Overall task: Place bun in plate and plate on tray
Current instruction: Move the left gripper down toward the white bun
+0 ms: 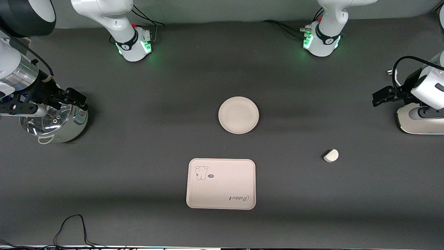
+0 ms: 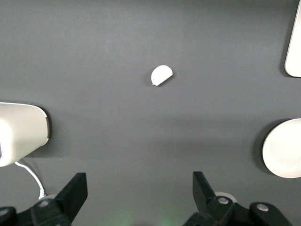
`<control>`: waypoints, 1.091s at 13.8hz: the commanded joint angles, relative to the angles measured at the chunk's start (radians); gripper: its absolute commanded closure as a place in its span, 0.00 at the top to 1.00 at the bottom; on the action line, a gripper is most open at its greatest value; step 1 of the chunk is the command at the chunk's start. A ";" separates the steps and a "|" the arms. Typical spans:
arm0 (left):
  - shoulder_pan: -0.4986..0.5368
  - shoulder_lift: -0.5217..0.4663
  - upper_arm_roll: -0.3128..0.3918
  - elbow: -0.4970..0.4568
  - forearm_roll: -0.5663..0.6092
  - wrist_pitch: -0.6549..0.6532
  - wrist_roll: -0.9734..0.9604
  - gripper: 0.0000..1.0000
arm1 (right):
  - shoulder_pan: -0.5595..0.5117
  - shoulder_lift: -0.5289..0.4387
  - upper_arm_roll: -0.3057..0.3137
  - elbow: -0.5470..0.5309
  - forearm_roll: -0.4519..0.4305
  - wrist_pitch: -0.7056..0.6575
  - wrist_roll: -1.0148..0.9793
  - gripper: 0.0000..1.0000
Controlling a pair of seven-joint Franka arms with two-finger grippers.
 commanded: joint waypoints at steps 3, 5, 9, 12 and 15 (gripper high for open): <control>-0.004 0.026 -0.013 0.069 0.013 -0.068 -0.013 1.00 | 0.006 0.008 -0.010 0.015 0.012 -0.012 -0.014 1.00; -0.001 0.037 -0.011 0.084 0.015 -0.080 -0.027 1.00 | 0.007 0.008 -0.010 0.014 0.012 -0.014 -0.005 1.00; -0.007 0.057 -0.013 0.075 0.010 -0.078 -0.004 1.00 | 0.012 0.009 -0.001 -0.001 0.014 -0.006 0.021 1.00; -0.003 0.052 -0.011 -0.033 0.003 -0.014 0.010 1.00 | 0.021 0.031 0.002 -0.006 0.014 0.012 0.030 1.00; -0.023 0.051 -0.009 -0.148 0.003 0.105 0.011 1.00 | 0.026 0.040 0.002 -0.014 0.014 0.026 0.029 1.00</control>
